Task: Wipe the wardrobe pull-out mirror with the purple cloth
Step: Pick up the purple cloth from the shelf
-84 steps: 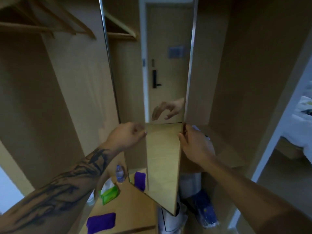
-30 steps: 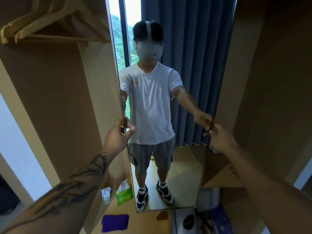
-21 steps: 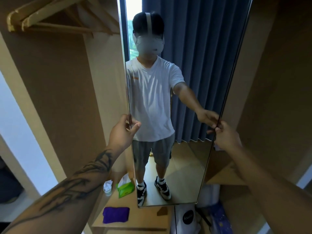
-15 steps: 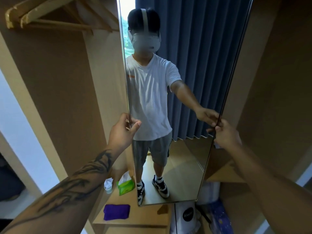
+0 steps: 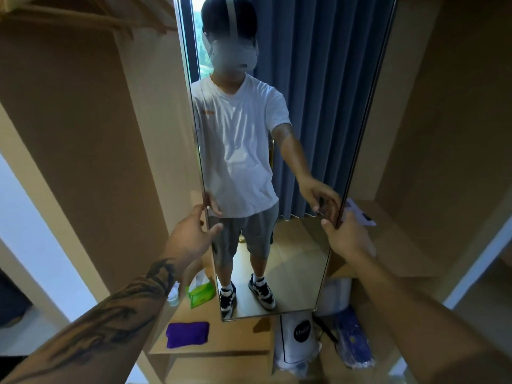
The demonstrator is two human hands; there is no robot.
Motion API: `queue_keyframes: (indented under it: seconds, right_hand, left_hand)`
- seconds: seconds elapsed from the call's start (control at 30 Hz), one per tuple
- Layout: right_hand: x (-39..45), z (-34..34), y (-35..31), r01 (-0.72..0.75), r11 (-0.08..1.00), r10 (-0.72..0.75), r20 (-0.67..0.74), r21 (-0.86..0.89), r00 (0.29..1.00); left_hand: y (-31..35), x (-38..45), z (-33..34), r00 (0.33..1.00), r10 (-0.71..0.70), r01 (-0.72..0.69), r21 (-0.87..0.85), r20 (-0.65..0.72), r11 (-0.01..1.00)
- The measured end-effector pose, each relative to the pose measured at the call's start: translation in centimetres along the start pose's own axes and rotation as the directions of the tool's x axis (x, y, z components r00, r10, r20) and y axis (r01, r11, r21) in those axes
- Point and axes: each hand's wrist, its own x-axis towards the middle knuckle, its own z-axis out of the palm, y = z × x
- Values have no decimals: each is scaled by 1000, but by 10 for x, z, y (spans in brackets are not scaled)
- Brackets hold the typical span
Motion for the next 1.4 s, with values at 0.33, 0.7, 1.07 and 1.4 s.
queue_keyframes:
  seconds: [0.33, 0.7, 1.07, 1.4]
  right_hand:
    - [-51, 81, 17, 8, 986, 40, 286, -164, 958]
    - [-106, 198, -5, 181, 954, -16, 562, -239, 827]
    - [-140, 326, -29, 396, 883, -49, 790, -252, 611]
    - [-125, 419, -8, 424, 882, -19, 884, -204, 466]
  left_hand:
    - [-60, -54, 51, 958, -124, 84, 158, 258, 984]
    - [-149, -95, 67, 904, -185, 86, 259, 386, 962]
    - [-241, -126, 73, 834, -371, 267, 288, 409, 920]
    - [-302, -150, 97, 605, -690, 563, 399, 398, 724]
